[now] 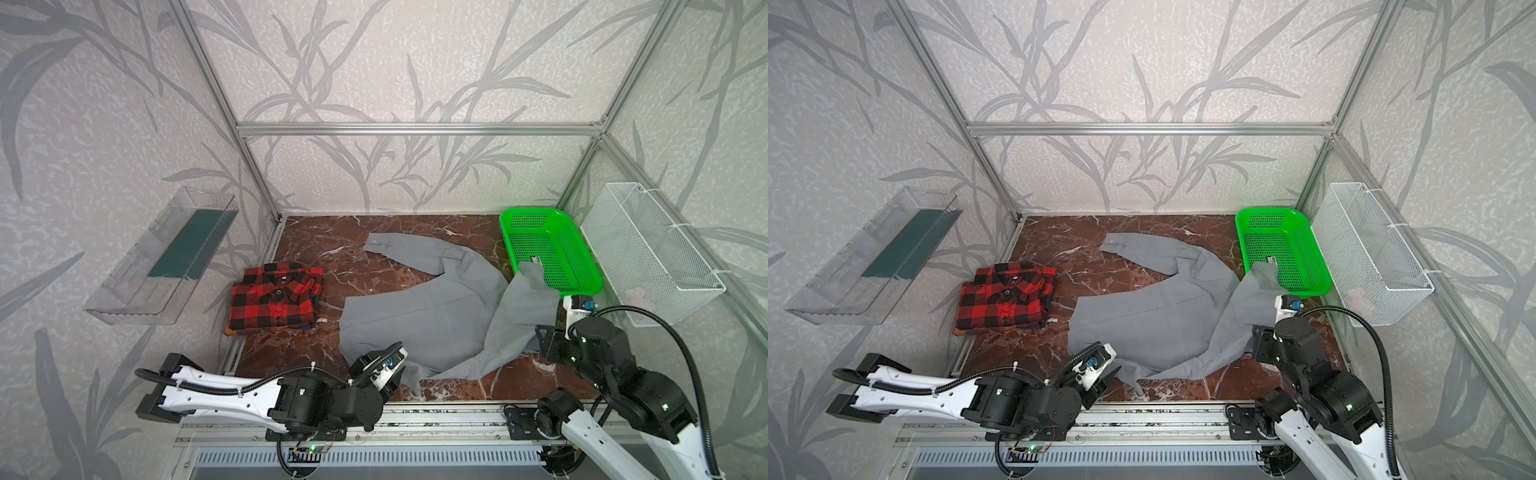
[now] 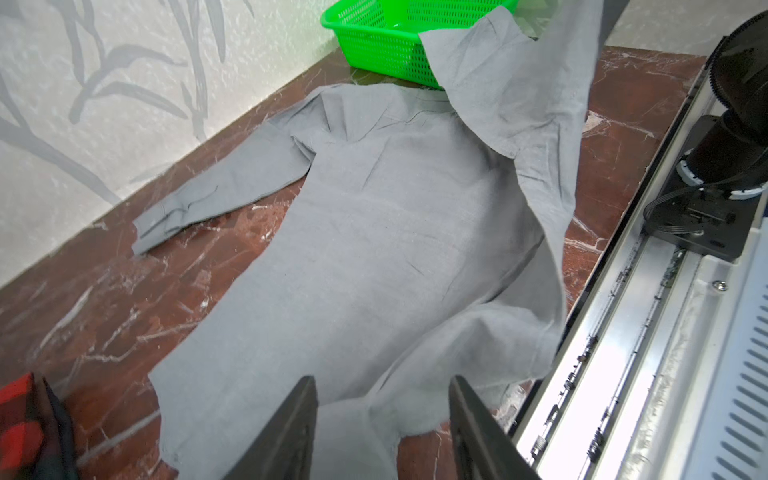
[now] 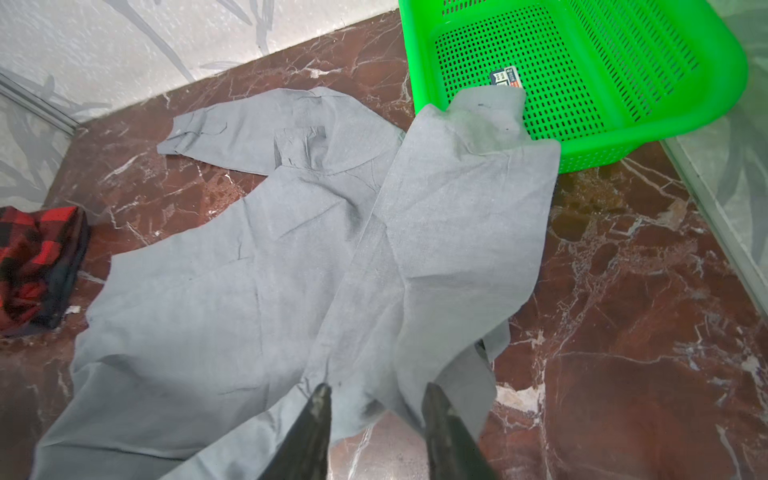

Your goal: Fold and stack the long sleeve shirts

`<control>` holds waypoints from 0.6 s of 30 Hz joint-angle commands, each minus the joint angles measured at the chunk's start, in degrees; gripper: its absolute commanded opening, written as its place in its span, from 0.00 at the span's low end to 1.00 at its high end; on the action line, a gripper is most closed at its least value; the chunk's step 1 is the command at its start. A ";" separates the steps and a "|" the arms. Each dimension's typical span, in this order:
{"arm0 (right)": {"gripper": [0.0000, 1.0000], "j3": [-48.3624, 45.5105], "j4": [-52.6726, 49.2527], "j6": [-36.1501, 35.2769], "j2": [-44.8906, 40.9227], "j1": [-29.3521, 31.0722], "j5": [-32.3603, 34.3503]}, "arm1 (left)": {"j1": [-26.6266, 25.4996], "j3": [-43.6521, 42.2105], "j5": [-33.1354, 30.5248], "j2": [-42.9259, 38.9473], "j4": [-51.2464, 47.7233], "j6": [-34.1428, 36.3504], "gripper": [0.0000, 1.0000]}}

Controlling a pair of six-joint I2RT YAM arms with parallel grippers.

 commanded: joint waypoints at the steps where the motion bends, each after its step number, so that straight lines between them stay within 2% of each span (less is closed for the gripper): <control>1: 0.43 5.74 -3.08 1.01 -1.37 0.32 1.76 | -0.27 1.41 -4.75 -4.43 -9.46 -8.74 0.55; 5: 0.43 9.94 -2.15 -0.79 0.57 0.34 0.98 | 0.91 0.65 -11.86 -13.60 -14.10 -14.65 0.74; 7: 0.43 8.70 1.99 -1.31 2.71 0.37 -2.80 | 3.31 -0.73 -11.14 -17.98 -13.53 -14.62 0.77; 9: 0.43 7.37 5.47 -0.78 7.68 0.43 -8.57 | 6.54 -0.78 -9.93 -18.43 -15.51 -17.94 0.81; 11: 0.43 4.13 11.39 0.69 12.26 1.21 -13.38 | 11.10 -1.11 -5.95 -16.23 -15.82 -20.09 0.81; 13: 0.43 1.26 17.94 1.85 16.33 4.04 -13.81 | 16.11 -2.06 -0.06 -11.28 -14.00 -20.83 0.81; 16: 0.43 2.05 22.50 1.21 25.68 12.65 -7.18 | 24.22 -2.23 7.56 -2.83 -12.46 -23.22 0.81; 18: 0.43 3.09 24.55 0.84 31.54 16.20 -3.68 | 28.33 -2.41 10.19 0.07 -10.96 -22.99 0.81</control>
